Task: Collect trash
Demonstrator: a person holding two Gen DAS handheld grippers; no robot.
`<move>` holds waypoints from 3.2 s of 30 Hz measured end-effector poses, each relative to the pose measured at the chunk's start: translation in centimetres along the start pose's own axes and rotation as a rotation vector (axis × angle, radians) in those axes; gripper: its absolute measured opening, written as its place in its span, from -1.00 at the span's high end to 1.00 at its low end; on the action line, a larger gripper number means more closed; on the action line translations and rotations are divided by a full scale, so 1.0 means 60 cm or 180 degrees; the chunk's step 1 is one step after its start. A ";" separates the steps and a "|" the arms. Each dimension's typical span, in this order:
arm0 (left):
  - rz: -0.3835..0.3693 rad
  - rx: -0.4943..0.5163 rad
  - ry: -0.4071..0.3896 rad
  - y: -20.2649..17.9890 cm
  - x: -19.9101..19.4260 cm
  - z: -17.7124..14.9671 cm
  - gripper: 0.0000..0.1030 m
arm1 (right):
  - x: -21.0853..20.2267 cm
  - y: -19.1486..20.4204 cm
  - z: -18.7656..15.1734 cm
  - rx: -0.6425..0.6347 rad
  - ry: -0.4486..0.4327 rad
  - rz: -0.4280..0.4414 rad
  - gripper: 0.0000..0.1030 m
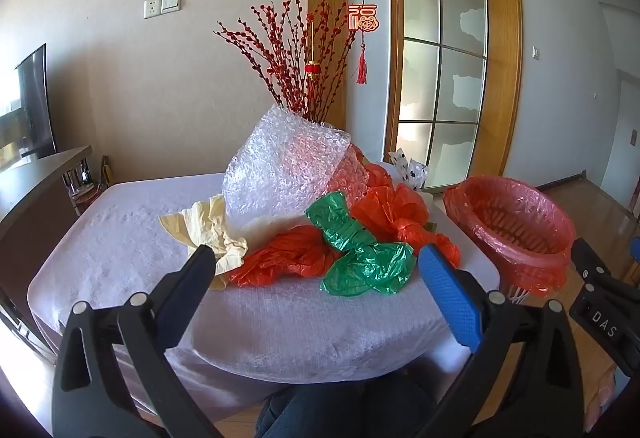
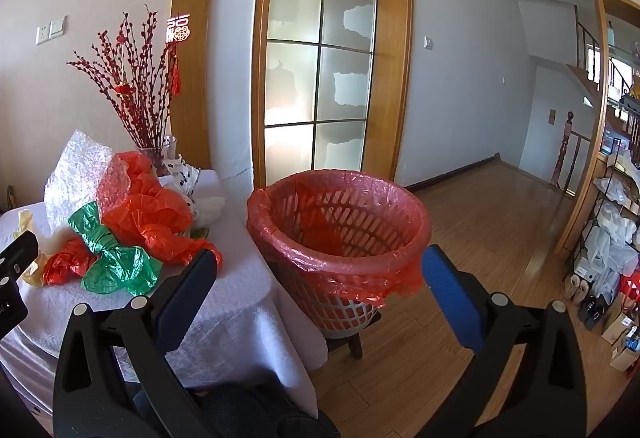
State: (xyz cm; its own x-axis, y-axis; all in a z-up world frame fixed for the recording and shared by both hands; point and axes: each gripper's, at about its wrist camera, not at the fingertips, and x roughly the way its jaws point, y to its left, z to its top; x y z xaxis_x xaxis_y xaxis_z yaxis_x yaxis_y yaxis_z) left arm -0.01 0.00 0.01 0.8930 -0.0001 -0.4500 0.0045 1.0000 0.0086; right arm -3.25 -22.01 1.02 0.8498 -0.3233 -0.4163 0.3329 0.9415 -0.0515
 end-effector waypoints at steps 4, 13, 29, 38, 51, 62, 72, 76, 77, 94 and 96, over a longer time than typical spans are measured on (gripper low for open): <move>-0.0003 -0.0002 0.0007 0.000 0.000 0.000 -0.92 | 0.000 0.001 -0.001 -0.0001 -0.0006 -0.0001 -0.97; -0.0009 -0.0005 0.0021 0.000 0.000 0.000 -0.92 | 0.001 0.002 0.000 0.0001 0.0001 -0.0008 -0.97; -0.0011 -0.0004 0.0030 0.002 0.004 -0.019 -0.92 | 0.002 0.003 -0.004 -0.0003 0.0009 -0.0013 -0.97; -0.0010 -0.0007 0.0041 -0.005 -0.004 -0.015 -0.92 | 0.002 0.003 -0.004 -0.0008 0.0012 -0.0011 -0.97; -0.0020 -0.0011 0.0068 -0.001 0.005 -0.009 -0.92 | 0.006 0.005 -0.009 0.0009 0.0028 -0.0018 -0.97; -0.0019 -0.0010 0.0073 -0.001 0.005 -0.008 -0.92 | 0.006 0.004 -0.008 0.0010 0.0028 -0.0015 -0.97; -0.0018 -0.0010 0.0078 -0.001 0.006 -0.008 -0.92 | 0.006 0.004 -0.008 0.0011 0.0030 -0.0017 -0.97; -0.0018 -0.0011 0.0079 -0.001 0.005 -0.008 -0.92 | 0.006 0.004 -0.008 0.0014 0.0028 -0.0013 -0.97; -0.0018 -0.0011 0.0079 -0.001 0.006 -0.008 -0.92 | 0.006 0.004 -0.007 0.0014 0.0028 -0.0014 -0.97; -0.0018 -0.0012 0.0089 -0.001 0.005 -0.008 -0.92 | 0.006 0.004 -0.006 0.0019 0.0033 -0.0015 -0.97; -0.0007 -0.0015 0.0090 -0.001 0.005 -0.010 -0.92 | 0.006 0.004 -0.006 0.0025 0.0035 -0.0014 -0.97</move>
State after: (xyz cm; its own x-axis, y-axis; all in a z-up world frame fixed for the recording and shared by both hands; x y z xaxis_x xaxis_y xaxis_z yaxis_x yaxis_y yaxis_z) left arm -0.01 -0.07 -0.66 0.8800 -0.0022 -0.4750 0.0044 1.0000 0.0035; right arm -3.01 -21.88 0.51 0.8438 -0.3262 -0.4261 0.3398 0.9393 -0.0462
